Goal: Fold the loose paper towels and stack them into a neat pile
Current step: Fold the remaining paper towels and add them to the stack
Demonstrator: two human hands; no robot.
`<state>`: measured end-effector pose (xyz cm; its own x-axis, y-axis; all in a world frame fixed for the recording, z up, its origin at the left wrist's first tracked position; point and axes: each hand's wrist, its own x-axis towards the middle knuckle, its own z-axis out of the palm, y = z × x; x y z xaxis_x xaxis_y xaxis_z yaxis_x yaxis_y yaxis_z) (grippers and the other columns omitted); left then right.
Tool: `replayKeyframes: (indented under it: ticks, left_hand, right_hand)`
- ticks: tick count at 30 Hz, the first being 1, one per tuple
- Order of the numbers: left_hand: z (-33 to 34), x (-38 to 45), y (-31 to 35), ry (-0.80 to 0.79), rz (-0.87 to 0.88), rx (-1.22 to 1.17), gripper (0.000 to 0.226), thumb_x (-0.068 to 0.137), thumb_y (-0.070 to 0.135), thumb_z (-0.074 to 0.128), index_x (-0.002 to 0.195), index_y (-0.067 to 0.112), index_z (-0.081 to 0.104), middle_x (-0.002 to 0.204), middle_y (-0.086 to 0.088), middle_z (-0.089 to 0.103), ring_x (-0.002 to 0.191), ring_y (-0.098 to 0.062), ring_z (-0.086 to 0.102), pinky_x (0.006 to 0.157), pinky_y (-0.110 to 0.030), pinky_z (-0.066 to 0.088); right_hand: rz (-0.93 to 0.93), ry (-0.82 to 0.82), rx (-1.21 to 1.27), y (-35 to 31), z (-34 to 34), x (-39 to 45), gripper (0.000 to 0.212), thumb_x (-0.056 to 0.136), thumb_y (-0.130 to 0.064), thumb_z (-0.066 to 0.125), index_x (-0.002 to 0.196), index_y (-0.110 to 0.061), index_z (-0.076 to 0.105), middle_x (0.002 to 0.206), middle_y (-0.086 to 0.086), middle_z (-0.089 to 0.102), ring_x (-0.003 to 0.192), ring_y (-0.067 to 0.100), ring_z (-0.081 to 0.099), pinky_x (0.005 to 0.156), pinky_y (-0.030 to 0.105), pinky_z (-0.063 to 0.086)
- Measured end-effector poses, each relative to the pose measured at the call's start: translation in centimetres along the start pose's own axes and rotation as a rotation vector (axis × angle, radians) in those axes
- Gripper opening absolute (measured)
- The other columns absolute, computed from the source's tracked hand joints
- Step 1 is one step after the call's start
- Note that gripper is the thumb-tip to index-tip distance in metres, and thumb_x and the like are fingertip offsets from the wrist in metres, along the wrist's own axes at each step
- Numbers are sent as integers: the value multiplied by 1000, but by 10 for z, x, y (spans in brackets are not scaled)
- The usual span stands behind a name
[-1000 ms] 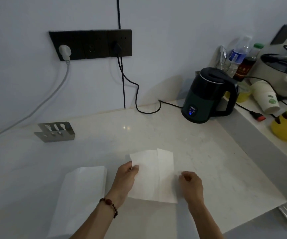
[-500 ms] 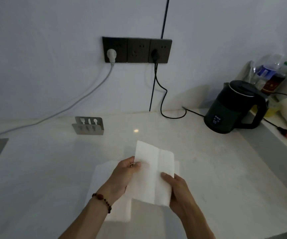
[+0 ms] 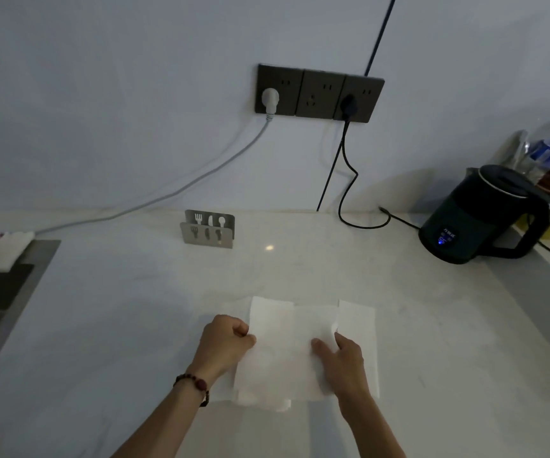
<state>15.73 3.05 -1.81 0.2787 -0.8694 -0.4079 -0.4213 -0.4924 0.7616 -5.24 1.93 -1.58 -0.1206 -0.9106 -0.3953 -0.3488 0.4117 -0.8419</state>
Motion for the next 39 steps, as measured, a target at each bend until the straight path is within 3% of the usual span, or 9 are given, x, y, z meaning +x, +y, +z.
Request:
replayKeyframes:
  ticks: [8, 11, 16, 23, 30, 33, 35, 37, 39]
  left_hand:
    - [2, 0, -1, 38, -12, 51, 24, 74, 29, 81, 63, 11, 70, 65, 4, 69, 65, -8, 65, 61, -23, 50]
    - [2, 1, -3, 41, -31, 62, 30, 74, 30, 81, 68, 3, 70, 69, -4, 71, 68, -16, 68, 65, -29, 54]
    - [4, 2, -6, 54, -22, 77, 29, 74, 30, 81, 68, 4, 71, 67, 0, 71, 64, -7, 66, 62, -25, 53]
    - [5, 4, -10, 64, -34, 99, 27, 74, 30, 81, 67, 6, 70, 64, 2, 70, 62, -8, 65, 62, -27, 53]
    - [6, 3, -12, 72, -40, 120, 27, 74, 31, 80, 63, 10, 68, 65, 3, 68, 64, -12, 65, 65, -30, 55]
    - [7, 2, -14, 75, -31, 121, 25, 75, 32, 79, 65, 12, 68, 64, 6, 67, 64, -9, 64, 63, -27, 53]
    - [8, 1, -15, 74, -21, 123, 24, 76, 33, 78, 67, 14, 67, 65, 8, 66, 64, -7, 63, 63, -26, 53]
    - [9, 1, -15, 79, -8, 132, 25, 76, 34, 78, 66, 17, 65, 66, 9, 65, 63, -6, 61, 58, -25, 51]
    - [8, 0, -15, 90, -7, 153, 26, 76, 38, 78, 66, 20, 61, 69, 10, 64, 64, -5, 59, 54, -22, 43]
  right_hand:
    - [-23, 67, -90, 11, 1, 7, 29, 85, -19, 63, 75, 6, 54, 63, 6, 54, 56, 18, 45, 55, 29, 39]
    - [-22, 75, -110, 15, 1, 9, 30, 85, -21, 63, 77, 6, 56, 64, 6, 55, 57, 18, 46, 54, 28, 40]
    - [-2, 77, -114, 15, 2, 9, 30, 86, -22, 63, 69, 1, 52, 64, 7, 53, 57, 19, 45, 55, 29, 39]
    - [33, 57, -172, 19, 5, 10, 31, 87, -22, 62, 78, 7, 56, 66, 5, 53, 58, 18, 45, 54, 28, 37]
    - [22, 126, -158, 19, 8, 16, 31, 89, -14, 58, 66, -10, 38, 65, 1, 40, 59, 18, 36, 54, 26, 30]
    - [1, 153, -186, 21, 13, 15, 7, 91, -19, 58, 90, -14, 53, 86, 1, 54, 79, 21, 49, 71, 29, 40]
    - [-109, 257, -351, 25, 18, 13, 31, 90, -22, 61, 119, -14, 54, 109, 3, 57, 101, 24, 52, 85, 35, 43]
    - [-400, 312, -589, 23, 26, 9, 40, 87, -23, 65, 125, -15, 54, 121, 6, 57, 112, 29, 52, 90, 42, 46]
    - [-670, 221, -759, 16, 39, 3, 42, 83, -30, 64, 123, -20, 57, 129, 5, 57, 122, 29, 51, 96, 46, 48]
